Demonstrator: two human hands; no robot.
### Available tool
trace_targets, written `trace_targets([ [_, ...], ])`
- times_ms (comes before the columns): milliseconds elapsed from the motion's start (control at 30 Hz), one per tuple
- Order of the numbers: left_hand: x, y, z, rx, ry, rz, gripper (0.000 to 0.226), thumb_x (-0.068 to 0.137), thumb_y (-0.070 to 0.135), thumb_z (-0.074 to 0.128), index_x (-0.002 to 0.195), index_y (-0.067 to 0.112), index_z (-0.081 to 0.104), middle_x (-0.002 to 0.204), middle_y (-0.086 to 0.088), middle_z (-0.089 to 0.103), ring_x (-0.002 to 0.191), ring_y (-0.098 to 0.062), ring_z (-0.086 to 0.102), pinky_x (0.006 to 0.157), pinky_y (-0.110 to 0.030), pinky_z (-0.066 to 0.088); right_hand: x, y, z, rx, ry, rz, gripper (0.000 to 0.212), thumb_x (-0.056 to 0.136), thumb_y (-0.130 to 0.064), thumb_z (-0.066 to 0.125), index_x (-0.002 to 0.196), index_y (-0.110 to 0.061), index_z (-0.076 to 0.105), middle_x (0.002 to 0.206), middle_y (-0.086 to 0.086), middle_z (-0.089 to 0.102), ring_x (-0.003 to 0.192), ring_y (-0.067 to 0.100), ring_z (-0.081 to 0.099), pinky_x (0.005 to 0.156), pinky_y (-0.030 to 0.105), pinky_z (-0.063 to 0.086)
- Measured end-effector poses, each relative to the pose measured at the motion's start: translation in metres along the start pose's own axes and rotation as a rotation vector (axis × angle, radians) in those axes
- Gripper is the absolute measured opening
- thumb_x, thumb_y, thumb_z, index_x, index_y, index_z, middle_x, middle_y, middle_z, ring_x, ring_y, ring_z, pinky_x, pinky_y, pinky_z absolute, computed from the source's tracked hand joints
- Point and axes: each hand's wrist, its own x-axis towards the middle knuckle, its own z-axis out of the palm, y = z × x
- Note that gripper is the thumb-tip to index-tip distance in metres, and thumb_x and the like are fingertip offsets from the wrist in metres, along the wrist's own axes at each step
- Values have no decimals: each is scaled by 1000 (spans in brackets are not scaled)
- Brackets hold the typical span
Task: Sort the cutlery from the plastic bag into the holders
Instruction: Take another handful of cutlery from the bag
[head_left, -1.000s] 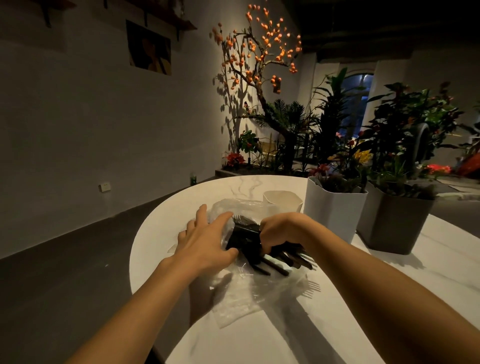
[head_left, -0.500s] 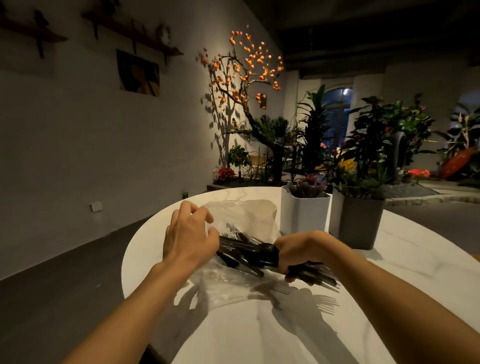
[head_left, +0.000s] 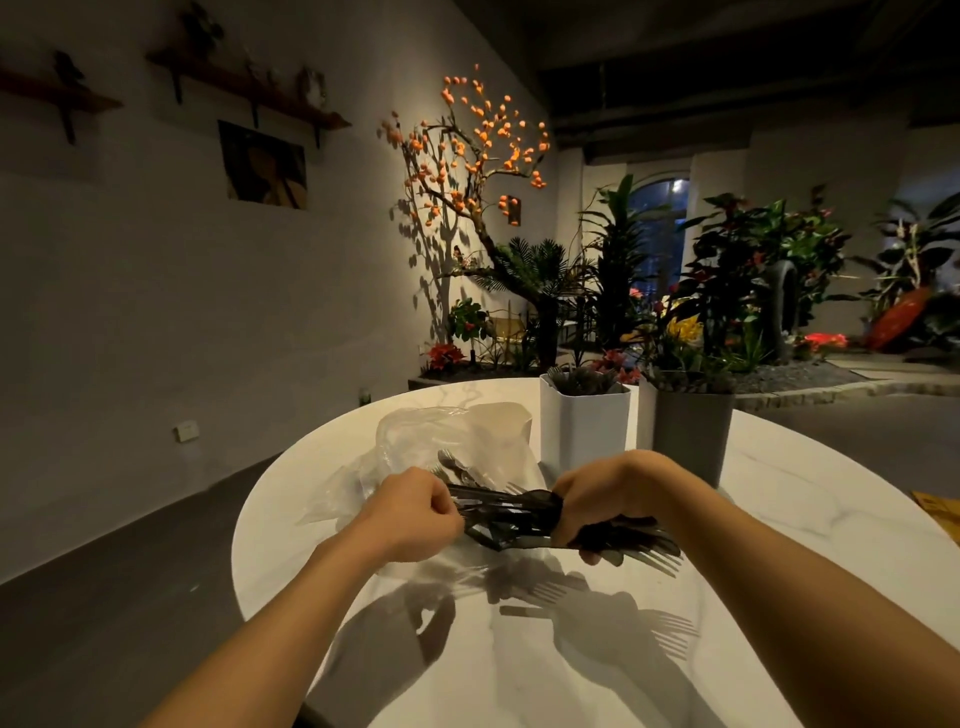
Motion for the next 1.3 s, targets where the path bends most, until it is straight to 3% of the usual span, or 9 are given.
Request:
trace_targets([
  [100,1,-3,3,-1,-49,17,6,86,30,69,90,27,70,80,9,68,79,-11,65,77,-34,59,-7,-3,-6,-14,-6,6,34,98,-14,63,131,-9,57,92,11,66,75,18,65,71,28,59],
  [200,-3,-3,12,34,-76,98,41,79,54,71,115,38,59,102,11,64,92,-9,64,86,-36,58,-9,-6,-9,-13,-1,-3,34,98,-16,62,131,-7,57,97,13,65,79,18,64,71,27,58],
  [300,-5,2,28,178,-61,111,53,86,67,63,130,40,51,123,5,49,114,-18,53,100,-41,51,-8,-10,-9,31,-21,-40,36,99,-14,61,133,-6,55,104,16,63,88,22,62,76,30,57],
  [567,8,8,36,562,-34,121,36,105,46,41,134,27,49,134,-9,49,126,-32,42,106,-47,38,2,-7,-14,44,-37,-55,36,100,-11,58,135,-7,53,105,16,60,83,20,62,71,27,58],
  [700,15,9,37,586,-4,85,59,96,43,56,149,25,38,149,-9,38,136,-33,32,112,-48,34,-7,0,-22,81,-44,-57,20,99,-11,60,119,-15,58,100,12,62,80,17,64,66,26,58],
  [767,17,7,37,526,78,87,59,91,46,61,143,24,43,146,-6,40,130,-29,36,107,-45,40,-14,5,-25,103,-53,-65,15,99,-10,60,111,-18,59,98,10,61,77,15,64,61,23,57],
  [900,19,3,34,493,242,88,45,89,44,60,127,22,52,125,-2,45,111,-22,43,92,-37,49,-24,16,-30,99,-49,-59,33,99,-11,60,131,-8,55,101,12,62,80,16,63,60,23,56],
  [1133,11,11,30,605,289,30,42,99,36,54,137,20,46,133,-7,48,116,-24,47,91,-36,48,-48,36,-31,138,-18,-58,33,97,-12,62,129,-11,56,105,12,63,82,17,65,62,25,56],
  [1300,4,41,23,170,342,-74,15,95,31,57,89,19,63,83,2,64,72,-15,57,59,-28,44,-63,53,-31,246,34,-101,31,96,-11,64,126,-12,57,104,12,66,77,15,67,64,27,57],
])
